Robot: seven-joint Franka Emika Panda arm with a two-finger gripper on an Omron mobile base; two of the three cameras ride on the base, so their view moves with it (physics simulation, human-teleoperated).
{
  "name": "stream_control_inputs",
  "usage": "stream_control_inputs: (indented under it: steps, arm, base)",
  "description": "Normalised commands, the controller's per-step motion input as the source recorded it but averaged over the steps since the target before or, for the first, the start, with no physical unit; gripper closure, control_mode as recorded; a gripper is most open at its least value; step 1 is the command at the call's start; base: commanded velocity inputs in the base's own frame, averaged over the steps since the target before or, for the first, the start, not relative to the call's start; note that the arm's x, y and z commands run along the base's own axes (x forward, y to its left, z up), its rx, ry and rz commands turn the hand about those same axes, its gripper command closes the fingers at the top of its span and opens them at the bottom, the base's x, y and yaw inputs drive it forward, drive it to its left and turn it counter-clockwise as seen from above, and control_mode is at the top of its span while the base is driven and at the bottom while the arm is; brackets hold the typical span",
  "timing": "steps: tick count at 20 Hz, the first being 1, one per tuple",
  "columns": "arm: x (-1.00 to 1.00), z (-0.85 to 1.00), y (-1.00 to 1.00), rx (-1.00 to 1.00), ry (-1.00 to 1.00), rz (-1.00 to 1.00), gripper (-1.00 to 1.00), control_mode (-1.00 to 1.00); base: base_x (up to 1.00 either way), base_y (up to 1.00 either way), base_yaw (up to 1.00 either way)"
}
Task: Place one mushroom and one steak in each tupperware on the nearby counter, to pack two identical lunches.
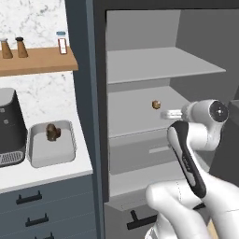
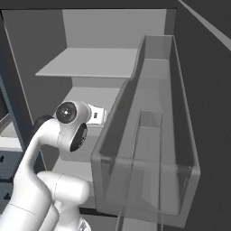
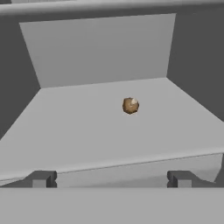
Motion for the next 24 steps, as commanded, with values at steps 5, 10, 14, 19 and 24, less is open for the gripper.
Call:
stream_control_inputs:
  steps: [5,10,14,19,24]
  arm:
    - [0.59,0.00,-0.41,0.00,0.00,0.00,-1.00,-1.00]
    - [0.46,0.00,-0.19,0.00,0.00,0.00,-1.00,-1.00]
    - [0.54,0.00,-0.04,0.00,0.02,0.00,-1.00,-1.00]
    - [0.45,-0.13,0.00,0.00,0.01,0.00,-1.00,-1.00]
    - [0.48,-0.22,-0.11,0.00,0.04,0.00,-1.00,-1.00]
  base:
    - [0.00,0.00,0.00]
    - [0.00,0.00,0.00]
    - [0.00,0.00,0.00]
    - [0.00,0.00,0.00]
    - [0.00,0.00,0.00]
